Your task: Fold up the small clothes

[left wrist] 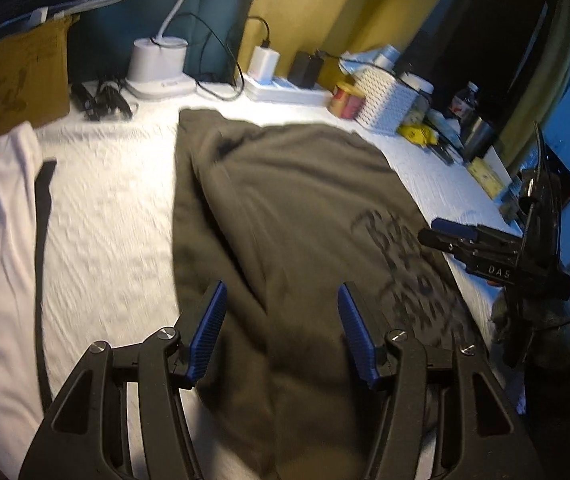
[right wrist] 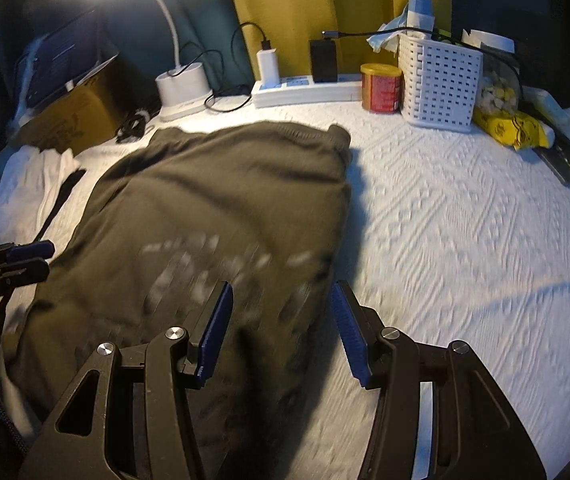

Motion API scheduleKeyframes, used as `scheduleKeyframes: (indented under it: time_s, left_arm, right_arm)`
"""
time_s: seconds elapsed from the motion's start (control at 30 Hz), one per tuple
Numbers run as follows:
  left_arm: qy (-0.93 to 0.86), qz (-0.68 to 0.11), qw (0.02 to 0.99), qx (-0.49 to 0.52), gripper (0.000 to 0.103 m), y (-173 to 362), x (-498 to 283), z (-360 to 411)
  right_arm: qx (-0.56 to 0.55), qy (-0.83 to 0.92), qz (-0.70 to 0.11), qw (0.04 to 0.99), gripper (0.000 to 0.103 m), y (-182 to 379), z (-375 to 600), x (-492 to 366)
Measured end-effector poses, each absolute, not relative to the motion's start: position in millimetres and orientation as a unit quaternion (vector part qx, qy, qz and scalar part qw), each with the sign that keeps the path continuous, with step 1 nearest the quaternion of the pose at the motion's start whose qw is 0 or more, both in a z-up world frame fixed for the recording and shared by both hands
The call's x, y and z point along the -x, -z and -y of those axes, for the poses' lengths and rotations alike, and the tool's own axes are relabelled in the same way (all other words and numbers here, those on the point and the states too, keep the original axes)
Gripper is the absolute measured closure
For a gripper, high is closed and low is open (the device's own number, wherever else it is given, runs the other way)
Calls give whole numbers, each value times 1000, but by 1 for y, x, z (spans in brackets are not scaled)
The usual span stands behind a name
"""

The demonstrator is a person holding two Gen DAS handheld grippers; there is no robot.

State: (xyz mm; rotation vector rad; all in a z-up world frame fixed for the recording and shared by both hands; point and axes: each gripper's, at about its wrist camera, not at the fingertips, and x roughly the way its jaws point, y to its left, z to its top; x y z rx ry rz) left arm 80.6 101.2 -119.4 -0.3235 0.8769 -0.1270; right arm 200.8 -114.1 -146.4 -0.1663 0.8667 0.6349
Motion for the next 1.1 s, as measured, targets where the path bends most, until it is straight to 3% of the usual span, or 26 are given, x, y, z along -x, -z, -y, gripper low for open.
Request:
scheduleKeyframes:
  time_s: [0.37,0.43,0.5,0.9,1.1]
  left_arm:
    - [87,-445,883,118,48,133,-29,-70]
    - [92,-443,886,96,83,133,-23,-64]
    - [91,-447,886,80,98,133,-19,-60]
    - [86,-438,891,79,99,127,-1,-62]
    - [89,-436,892,83,99,130,4,-60]
  right_arm:
    - [72,-297,-417,856,48,156,130,-153]
    - [72,-296,-418,856,48,157,132,-148]
    - [72,-294,-420,856,48,158,134,-142]
    - [103,-304,-421,848,50,158,142,-97]
    - [92,-318,-417,847,78,159,148,-74]
